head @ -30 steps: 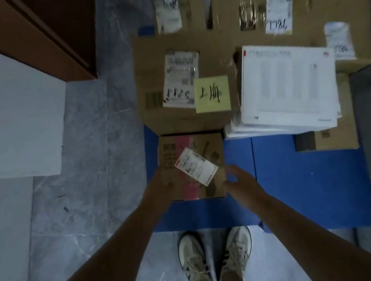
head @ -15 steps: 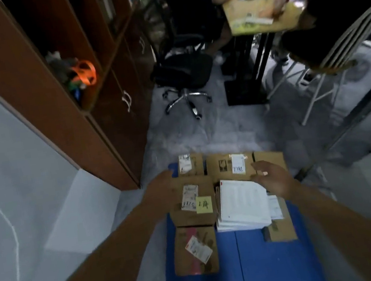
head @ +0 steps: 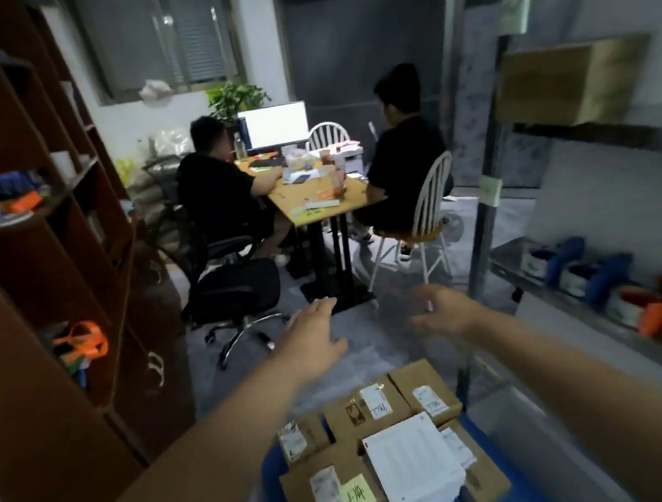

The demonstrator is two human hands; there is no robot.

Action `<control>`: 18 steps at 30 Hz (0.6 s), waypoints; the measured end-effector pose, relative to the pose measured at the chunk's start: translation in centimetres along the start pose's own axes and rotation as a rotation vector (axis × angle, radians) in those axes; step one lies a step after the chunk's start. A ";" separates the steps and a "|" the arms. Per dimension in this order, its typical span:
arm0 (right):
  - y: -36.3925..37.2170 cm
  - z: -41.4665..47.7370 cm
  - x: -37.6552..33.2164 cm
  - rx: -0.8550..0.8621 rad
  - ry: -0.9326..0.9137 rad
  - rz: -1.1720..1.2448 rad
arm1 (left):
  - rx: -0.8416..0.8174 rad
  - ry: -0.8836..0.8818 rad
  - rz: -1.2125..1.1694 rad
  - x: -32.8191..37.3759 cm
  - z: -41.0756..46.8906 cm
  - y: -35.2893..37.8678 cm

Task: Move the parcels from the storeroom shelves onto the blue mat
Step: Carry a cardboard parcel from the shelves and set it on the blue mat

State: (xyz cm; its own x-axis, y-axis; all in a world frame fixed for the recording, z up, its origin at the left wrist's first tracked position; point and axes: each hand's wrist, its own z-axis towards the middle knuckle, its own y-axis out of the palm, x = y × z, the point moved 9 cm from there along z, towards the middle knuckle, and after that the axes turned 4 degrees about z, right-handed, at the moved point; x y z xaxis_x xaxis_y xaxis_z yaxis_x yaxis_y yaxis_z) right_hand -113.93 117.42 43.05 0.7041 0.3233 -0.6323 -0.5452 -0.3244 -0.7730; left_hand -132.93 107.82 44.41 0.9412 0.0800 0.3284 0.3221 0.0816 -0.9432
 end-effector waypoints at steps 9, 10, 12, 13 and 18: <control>-7.5 -16.7 2.7 0.298 0.331 -0.048 | -0.096 0.387 0.061 11.5 -2.6 -1.2; -8.7 -18.9 3.2 0.326 0.371 -0.051 | -0.105 0.434 0.063 13.5 -3.3 -0.8; -10.8 -23.3 4.4 0.367 0.431 -0.055 | -0.116 0.522 0.055 17.5 -4.9 0.1; -11.8 -25.4 5.0 0.392 0.455 -0.060 | -0.115 0.566 0.039 19.5 -5.7 0.6; -15.2 -35.7 8.2 0.539 0.556 -0.017 | -0.174 0.763 0.032 29.8 -11.1 4.0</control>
State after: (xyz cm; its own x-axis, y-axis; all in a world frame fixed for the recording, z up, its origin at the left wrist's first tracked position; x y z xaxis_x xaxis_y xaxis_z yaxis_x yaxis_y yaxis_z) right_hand -83.65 93.25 51.50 0.7616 -0.2161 -0.6109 -0.5779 0.2002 -0.7912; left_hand -102.43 99.55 49.84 0.7403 -0.6302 0.2342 0.2456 -0.0708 -0.9668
